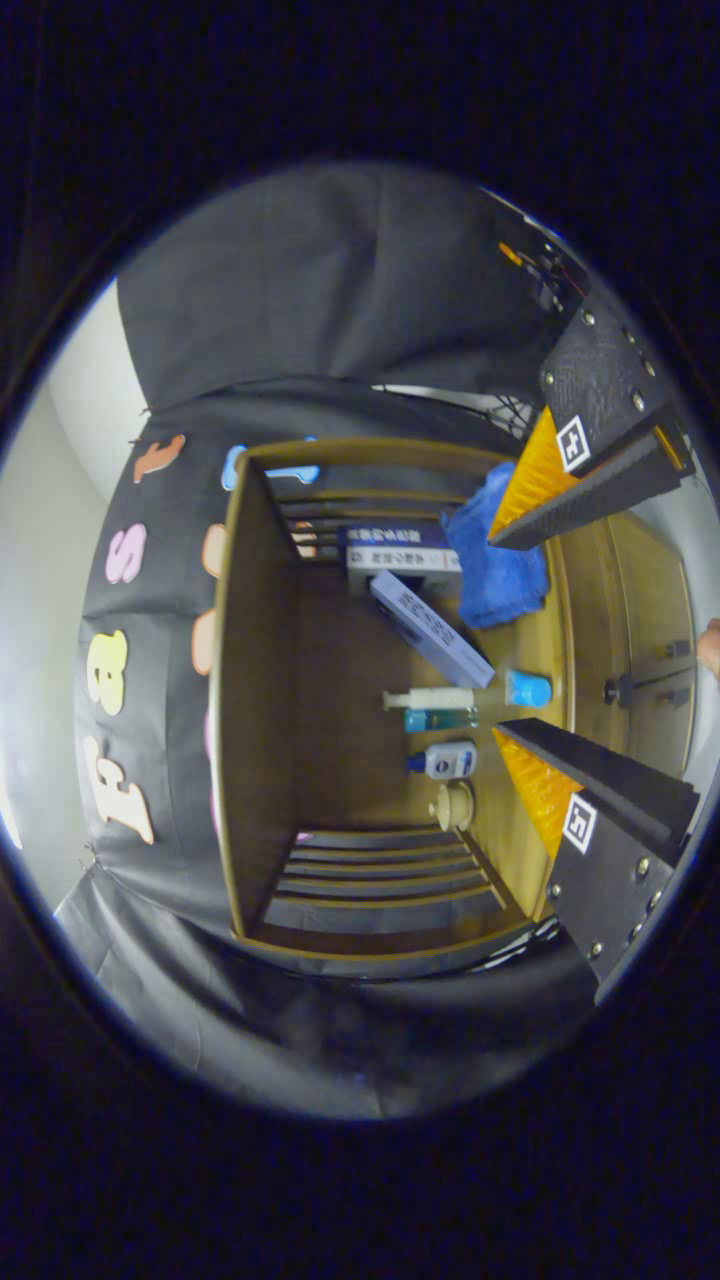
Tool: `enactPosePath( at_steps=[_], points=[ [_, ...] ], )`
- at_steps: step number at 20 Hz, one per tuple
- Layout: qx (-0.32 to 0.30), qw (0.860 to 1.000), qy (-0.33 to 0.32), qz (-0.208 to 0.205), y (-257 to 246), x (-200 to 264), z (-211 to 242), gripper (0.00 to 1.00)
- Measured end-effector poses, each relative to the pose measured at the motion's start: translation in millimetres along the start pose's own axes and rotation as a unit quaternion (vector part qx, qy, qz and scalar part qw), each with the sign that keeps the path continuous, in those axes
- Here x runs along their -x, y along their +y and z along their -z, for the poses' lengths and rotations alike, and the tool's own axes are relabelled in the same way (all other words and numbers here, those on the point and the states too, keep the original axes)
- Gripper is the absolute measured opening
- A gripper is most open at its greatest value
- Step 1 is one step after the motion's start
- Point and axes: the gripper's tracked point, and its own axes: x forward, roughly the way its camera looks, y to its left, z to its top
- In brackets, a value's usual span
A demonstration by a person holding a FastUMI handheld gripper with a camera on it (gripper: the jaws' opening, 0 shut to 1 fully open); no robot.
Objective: Pull open the drawer, take out the items inside it, and place them on the countertop above the cabinet.
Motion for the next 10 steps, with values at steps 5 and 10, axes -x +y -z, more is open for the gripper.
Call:
enactPosePath(
  at_steps=[5,10],
  points=[
    [0.006,0.999,-0.033,0.040,-44,40,-43,1.00],
    [0.008,0.997,-0.031,0.072,-71,81,-54,1.00]
  ],
)
